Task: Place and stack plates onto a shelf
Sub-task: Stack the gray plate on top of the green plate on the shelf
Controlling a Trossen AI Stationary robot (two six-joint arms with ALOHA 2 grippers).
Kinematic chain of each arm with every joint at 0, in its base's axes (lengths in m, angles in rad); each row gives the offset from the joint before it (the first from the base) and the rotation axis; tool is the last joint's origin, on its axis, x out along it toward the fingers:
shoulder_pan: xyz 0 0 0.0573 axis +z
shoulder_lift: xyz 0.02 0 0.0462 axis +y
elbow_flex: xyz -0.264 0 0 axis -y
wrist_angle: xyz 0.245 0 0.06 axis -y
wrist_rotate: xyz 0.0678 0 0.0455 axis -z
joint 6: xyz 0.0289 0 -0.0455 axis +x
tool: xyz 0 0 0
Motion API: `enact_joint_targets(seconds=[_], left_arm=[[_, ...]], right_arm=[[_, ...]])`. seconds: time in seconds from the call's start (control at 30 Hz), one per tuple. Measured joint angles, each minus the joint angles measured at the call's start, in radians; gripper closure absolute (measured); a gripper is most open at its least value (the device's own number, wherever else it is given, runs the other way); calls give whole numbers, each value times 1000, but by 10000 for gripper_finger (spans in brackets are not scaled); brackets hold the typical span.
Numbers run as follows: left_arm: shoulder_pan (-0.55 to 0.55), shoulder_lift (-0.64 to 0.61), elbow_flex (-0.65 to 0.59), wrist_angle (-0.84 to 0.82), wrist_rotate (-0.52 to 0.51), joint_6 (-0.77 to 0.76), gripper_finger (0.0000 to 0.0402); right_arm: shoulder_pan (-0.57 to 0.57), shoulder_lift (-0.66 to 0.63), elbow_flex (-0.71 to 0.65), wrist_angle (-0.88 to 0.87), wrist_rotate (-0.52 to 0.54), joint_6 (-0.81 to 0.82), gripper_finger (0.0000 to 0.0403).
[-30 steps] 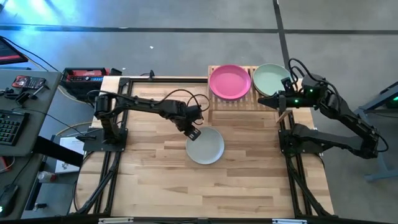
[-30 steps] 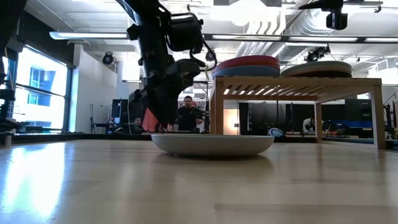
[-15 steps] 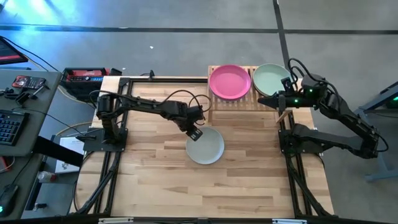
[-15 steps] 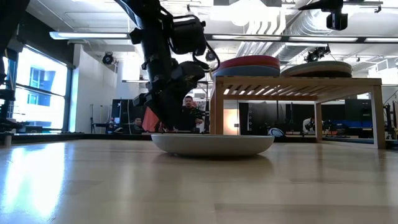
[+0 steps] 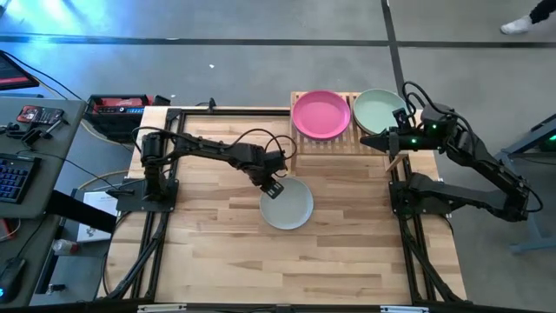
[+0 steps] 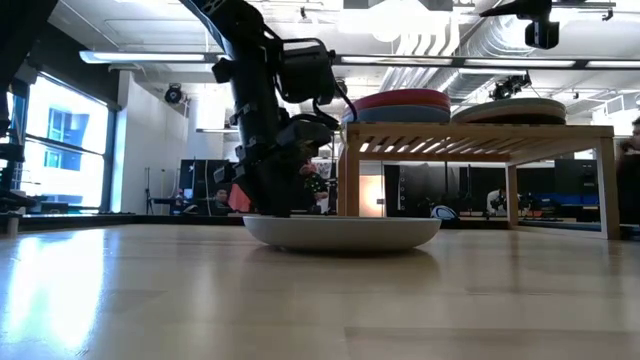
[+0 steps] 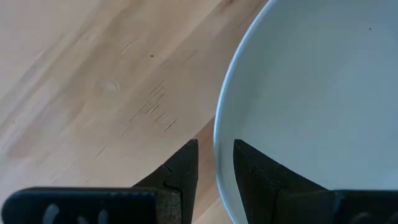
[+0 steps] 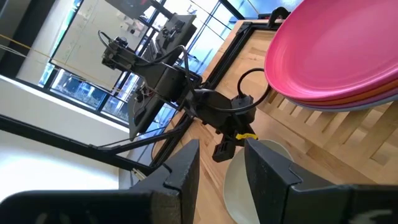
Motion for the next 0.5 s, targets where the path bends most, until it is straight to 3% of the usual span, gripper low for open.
enact_joint_targets(seconds=[0.5], left_arm=[[-4,0,0,22,62,34,312]], right_arm=[[0,20,0,-44,0,-4,293]])
